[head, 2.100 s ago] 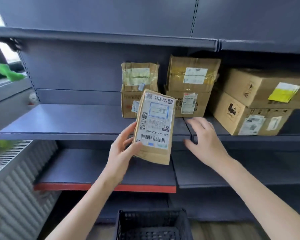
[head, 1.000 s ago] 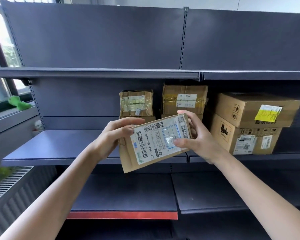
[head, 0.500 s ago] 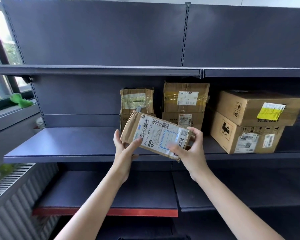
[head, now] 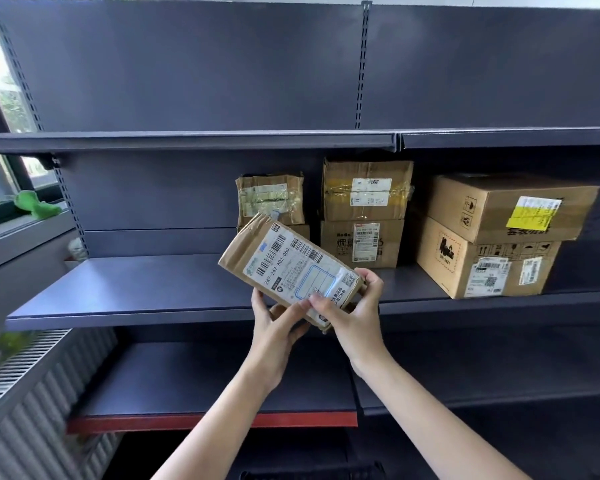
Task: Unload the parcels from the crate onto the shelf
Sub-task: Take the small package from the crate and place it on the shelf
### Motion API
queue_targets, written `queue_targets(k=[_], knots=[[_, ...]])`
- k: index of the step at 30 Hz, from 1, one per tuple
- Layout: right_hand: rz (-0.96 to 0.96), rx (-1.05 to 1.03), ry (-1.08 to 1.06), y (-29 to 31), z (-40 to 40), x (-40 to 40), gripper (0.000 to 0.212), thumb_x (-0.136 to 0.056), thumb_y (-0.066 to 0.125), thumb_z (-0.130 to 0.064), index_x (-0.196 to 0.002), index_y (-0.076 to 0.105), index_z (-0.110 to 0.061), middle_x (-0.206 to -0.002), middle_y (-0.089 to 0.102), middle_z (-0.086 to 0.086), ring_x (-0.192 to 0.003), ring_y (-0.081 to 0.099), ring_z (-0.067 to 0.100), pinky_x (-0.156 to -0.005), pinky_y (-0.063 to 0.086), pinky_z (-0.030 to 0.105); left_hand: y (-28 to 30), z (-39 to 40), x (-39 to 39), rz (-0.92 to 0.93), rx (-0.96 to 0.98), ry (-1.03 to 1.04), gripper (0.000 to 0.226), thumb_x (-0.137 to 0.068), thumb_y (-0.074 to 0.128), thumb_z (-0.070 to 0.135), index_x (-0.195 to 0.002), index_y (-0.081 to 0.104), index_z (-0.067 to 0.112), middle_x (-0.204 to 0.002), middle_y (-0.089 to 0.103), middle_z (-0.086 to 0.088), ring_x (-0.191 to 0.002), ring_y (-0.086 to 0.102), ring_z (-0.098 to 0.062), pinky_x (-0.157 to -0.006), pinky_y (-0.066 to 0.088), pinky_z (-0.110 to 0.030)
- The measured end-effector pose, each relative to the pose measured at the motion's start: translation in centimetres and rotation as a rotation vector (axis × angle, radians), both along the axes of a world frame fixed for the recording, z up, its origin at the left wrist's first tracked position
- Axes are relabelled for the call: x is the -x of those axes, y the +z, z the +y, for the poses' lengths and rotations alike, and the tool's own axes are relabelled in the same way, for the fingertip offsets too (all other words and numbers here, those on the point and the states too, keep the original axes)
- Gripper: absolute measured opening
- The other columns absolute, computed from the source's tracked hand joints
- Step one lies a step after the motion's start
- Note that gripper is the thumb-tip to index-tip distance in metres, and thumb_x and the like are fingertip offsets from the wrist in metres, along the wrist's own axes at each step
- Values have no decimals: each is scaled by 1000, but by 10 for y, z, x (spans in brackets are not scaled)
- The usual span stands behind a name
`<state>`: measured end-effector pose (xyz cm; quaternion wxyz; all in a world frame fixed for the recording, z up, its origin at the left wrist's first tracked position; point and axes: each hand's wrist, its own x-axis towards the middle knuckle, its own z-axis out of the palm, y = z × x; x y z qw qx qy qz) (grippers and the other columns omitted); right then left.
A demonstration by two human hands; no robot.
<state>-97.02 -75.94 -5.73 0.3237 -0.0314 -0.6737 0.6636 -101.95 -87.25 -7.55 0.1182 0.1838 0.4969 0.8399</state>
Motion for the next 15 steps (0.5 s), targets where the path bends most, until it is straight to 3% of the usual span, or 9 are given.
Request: queue_targets(k=[6, 12, 15], knots=[[-169, -101, 53, -5, 9, -7, 85, -46, 68, -62, -119, 29, -43, -137, 30, -1, -121, 35, 8, -98, 35, 31, 4, -33, 14, 56, 130, -36, 80, -72, 74, 10, -138, 33, 27, -107, 70, -10, -98, 69, -25, -73, 58, -40], [-240, -110, 177, -7, 19, -11, 75, -47, 68, -61, -113, 32, -62, -138, 31, -3, -123, 39, 18, -97, 40, 38, 10, -55, 22, 110, 326, -131, 85, -66, 75, 10, -139, 34, 28, -120, 60, -18, -103, 66, -28, -74, 56, -39], [-258, -68, 317, -13, 17, -11, 79, -52, 73, -49, -121, 36, -57, -133, 41, 4, -120, 48, 26, -98, 45, 51, 9, -56, 19, 127, 391, -175, 78, -66, 70, 17, -136, 38, 33, -119, 61, -15, -105, 65, -29, -79, 56, -41]])
